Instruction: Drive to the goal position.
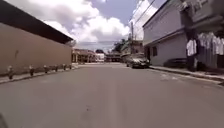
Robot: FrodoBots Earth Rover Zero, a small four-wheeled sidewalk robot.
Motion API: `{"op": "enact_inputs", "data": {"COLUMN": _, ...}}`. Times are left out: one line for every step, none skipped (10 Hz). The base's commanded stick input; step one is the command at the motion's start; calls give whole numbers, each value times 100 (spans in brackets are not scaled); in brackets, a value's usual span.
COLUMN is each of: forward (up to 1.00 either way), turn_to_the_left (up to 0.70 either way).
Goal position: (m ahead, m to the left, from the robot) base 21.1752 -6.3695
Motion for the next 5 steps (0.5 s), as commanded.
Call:
{"op": "enact_inputs", "data": {"forward": 100, "turn_to_the_left": 0}}
{"op": "enact_inputs", "data": {"forward": 100, "turn_to_the_left": 0}}
{"op": "enact_inputs", "data": {"forward": 100, "turn_to_the_left": 0}}
{"op": "enact_inputs", "data": {"forward": 100, "turn_to_the_left": 0}}
{"op": "enact_inputs", "data": {"forward": 100, "turn_to_the_left": 0}}
